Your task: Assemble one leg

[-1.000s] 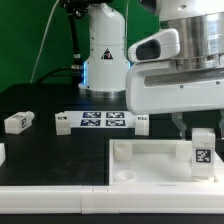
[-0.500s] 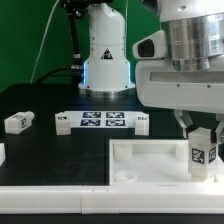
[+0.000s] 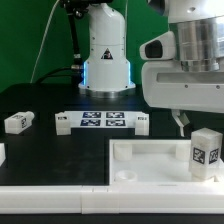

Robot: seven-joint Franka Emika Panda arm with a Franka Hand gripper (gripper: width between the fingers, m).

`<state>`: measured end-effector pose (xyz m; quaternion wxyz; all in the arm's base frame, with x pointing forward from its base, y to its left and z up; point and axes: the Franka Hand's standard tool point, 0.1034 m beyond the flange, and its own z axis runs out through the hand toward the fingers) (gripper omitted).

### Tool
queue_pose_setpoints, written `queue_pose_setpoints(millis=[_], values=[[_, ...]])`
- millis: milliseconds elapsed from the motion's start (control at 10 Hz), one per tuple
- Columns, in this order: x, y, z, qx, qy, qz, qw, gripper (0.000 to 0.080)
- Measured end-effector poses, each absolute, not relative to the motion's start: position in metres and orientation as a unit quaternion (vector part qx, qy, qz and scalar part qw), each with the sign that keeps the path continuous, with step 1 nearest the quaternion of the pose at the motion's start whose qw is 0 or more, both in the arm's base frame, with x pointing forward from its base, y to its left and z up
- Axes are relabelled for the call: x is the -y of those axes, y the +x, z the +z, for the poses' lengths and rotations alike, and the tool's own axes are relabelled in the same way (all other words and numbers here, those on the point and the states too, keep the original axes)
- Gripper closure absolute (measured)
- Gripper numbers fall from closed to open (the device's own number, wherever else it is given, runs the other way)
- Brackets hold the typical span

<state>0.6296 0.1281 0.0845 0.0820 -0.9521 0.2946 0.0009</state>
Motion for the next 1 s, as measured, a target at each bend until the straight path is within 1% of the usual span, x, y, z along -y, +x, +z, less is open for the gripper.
queue_pose_setpoints(millis=[100, 300, 500, 600, 700, 800, 1000], values=[[-0.1257, 0.6303, 0.0827, -0.219, -0.972, -0.004, 0.081, 0.0156], [-0.1253, 0.6314, 0.0831, -0.097, -0.992, -0.011, 0.075, 0.015], [-0.1174, 0.6352, 0.0826, 0.023, -0.997, -0.032, 0.068, 0.015], [-0.1177, 0.636, 0.0827, 0.076, -0.995, -0.038, 0.055, 0.015], [-0.1211, 0.6356, 0.0824, 0.124, -0.991, -0.038, 0.038, 0.015], [-0.1218, 0.6367, 0.0822, 0.159, -0.986, -0.035, 0.031, 0.015], [-0.1199, 0.6375, 0.082, 0.212, -0.976, -0.037, 0.029, 0.015]])
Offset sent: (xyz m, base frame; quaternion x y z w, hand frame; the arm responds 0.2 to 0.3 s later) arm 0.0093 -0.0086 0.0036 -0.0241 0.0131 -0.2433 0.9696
